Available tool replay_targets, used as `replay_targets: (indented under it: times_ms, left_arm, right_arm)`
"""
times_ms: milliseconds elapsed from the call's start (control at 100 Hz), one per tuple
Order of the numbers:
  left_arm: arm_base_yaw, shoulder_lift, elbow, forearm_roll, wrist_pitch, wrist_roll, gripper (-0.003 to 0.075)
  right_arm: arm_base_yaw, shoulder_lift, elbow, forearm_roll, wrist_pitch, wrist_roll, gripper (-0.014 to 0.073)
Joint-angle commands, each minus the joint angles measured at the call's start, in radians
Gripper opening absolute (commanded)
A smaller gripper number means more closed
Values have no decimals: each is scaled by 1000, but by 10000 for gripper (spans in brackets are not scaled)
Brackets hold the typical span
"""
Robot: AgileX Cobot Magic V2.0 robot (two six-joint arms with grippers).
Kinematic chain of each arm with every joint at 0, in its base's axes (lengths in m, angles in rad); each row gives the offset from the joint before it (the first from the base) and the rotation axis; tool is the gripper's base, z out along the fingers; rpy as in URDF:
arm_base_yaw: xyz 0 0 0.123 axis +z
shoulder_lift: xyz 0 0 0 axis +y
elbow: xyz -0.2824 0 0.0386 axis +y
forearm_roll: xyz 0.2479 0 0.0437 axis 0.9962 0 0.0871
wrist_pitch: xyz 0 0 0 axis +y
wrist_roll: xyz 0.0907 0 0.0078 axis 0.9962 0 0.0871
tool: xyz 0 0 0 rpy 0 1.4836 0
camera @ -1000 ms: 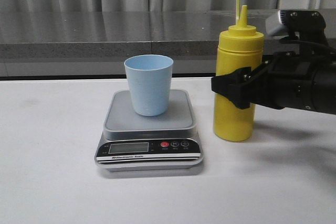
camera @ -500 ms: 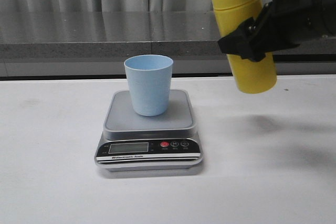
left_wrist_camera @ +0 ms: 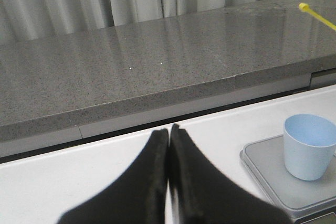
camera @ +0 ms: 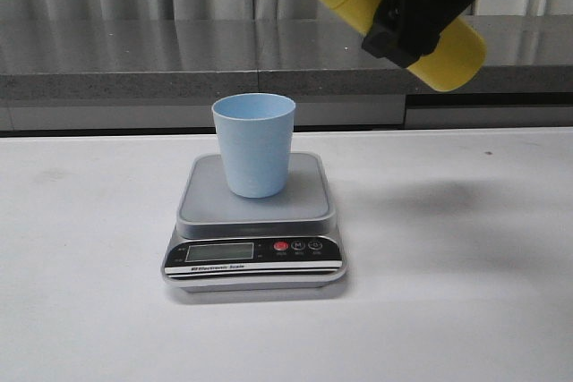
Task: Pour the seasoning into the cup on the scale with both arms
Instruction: 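Lift the bottle and tilt its nozzle down toward the cup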
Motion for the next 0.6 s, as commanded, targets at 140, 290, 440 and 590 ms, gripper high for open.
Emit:
replay_targets:
  times_ms: [140, 290, 440, 590]
  left_arm:
    - [3, 7, -29, 0, -81, -11, -18]
    - [3, 7, -29, 0, -81, -11, -18]
    - [3, 7, -29, 0, -81, -11, -18]
    - [3, 7, -29, 0, -81, -11, -18]
  right_arm:
    - [74, 32, -77, -194, 182, -7, 55]
    - [121, 81, -103, -295, 289, -7, 55]
    - [156, 106, -103, -376, 353, -7, 55]
    - [178, 132, -103, -443, 397, -7, 55]
